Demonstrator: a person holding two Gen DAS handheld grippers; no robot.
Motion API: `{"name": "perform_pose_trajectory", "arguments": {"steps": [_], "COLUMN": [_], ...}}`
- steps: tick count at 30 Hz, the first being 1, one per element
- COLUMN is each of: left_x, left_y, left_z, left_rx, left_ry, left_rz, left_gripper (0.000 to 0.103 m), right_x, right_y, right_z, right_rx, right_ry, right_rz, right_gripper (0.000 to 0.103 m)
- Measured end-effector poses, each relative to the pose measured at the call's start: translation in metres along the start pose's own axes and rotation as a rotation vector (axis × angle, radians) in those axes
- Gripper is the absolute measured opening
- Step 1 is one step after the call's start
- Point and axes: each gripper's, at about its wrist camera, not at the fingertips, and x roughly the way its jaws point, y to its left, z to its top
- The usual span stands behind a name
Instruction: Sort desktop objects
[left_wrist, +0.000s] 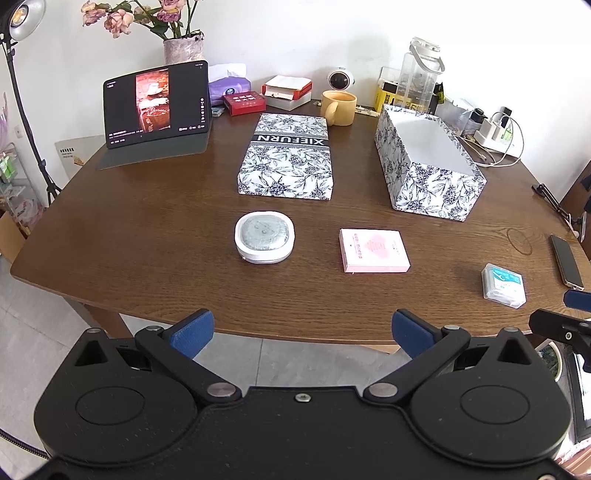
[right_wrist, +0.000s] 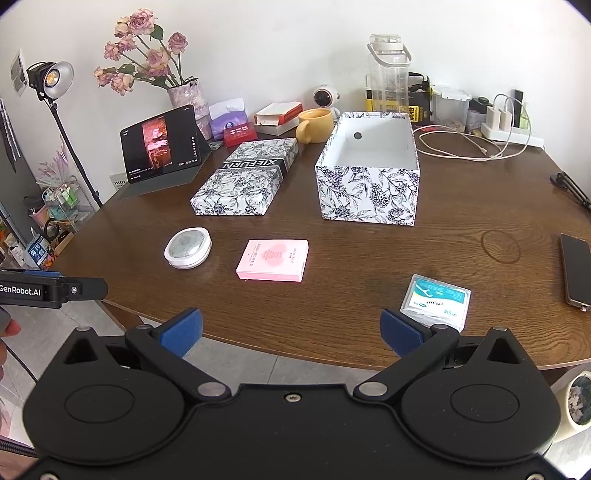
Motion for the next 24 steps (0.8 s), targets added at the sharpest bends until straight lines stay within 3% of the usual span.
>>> {"name": "perform_pose_trajectory", "arguments": {"steps": [14, 24], "left_x": [0.022, 0.106], "left_y": [0.006, 0.027], "left_z": [0.018, 0.068], "left_rx": [-0.001, -0.023], "left_ry": [0.03, 0.126], "left_rz": [0.007, 0.046], "left_gripper": [0.103, 0.103], "right_x": [0.019, 0.054], "right_y": [0.0, 0.0], "right_z": [0.014, 0.038], "right_rx": [0.007, -0.002], "right_ry": [0.026, 0.06], "right_rz": [-0.006, -0.019], "right_gripper": [0.103, 0.103]}}
